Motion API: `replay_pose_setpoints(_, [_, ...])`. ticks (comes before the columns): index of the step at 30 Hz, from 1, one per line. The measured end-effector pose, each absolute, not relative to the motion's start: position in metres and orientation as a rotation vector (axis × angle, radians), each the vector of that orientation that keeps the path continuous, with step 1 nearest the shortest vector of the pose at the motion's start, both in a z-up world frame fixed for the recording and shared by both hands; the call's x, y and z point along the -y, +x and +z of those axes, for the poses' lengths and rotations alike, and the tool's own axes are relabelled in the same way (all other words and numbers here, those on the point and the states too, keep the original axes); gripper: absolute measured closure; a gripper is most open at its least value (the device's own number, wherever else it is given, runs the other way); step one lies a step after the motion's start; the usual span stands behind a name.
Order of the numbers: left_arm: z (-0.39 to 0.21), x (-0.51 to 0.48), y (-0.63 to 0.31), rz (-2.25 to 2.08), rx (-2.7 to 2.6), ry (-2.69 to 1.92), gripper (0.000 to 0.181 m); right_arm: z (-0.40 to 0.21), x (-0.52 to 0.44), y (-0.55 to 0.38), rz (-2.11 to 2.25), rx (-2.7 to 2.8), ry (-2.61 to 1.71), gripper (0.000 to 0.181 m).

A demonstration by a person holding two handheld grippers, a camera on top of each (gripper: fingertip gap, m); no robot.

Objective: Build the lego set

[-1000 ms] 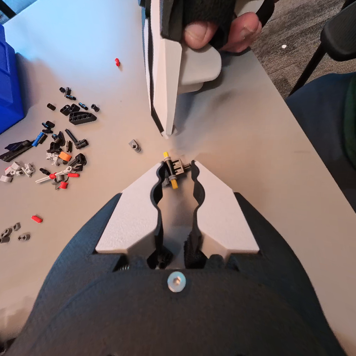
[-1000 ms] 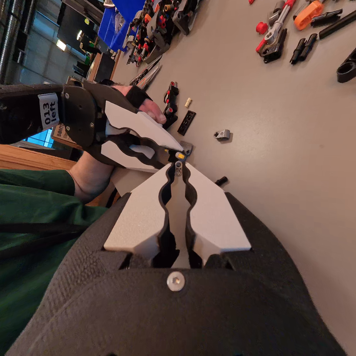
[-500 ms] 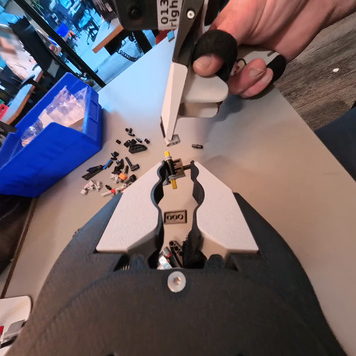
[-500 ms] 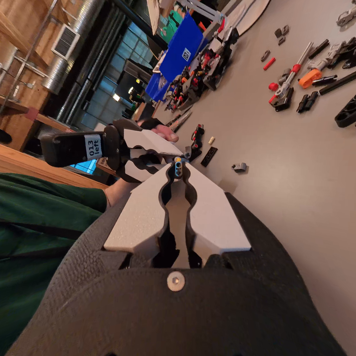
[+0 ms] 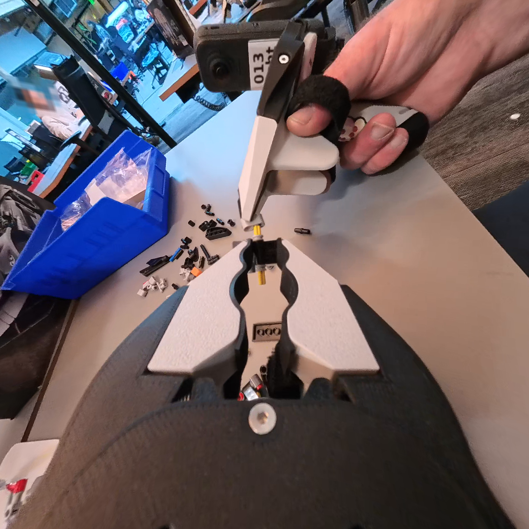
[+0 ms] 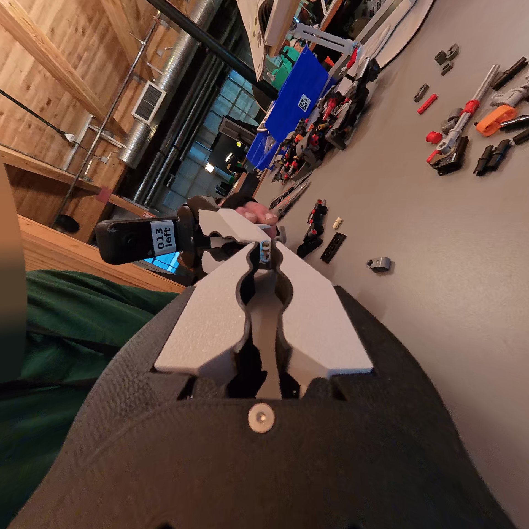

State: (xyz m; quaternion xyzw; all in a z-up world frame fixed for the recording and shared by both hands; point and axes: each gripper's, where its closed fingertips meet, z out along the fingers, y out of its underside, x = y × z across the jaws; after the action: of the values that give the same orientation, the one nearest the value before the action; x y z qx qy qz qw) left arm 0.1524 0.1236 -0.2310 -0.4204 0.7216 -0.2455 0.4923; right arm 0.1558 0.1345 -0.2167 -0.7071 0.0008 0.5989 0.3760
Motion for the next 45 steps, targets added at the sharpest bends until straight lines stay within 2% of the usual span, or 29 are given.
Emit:
replay_pose_setpoints(13, [-0.23,-0.131,0.153,-0.562,-1.72,-1.039,0.167,-0.214,-0.135,0.156,1.462,0.022,-1.79,0.177])
replay_pose_setpoints(19, [-0.224,-0.136,0.153,-0.566,-1.683,-1.046,0.167,-0.187,-0.133,0.169,1.753,-0.116,-1.516,0.177])
replay_pose_setpoints(24, [-0.221,-0.136,0.152,-0.563,-1.67,-1.038,0.167,-0.175,-0.132,0.177,1.823,-0.143,-1.406,0.177])
replay_pose_setpoints(45, [-0.223,-0.142,0.151,-0.581,-1.657,-1.063,0.167,-0.2,-0.136,0.16,1.562,-0.007,-1.656,0.177])
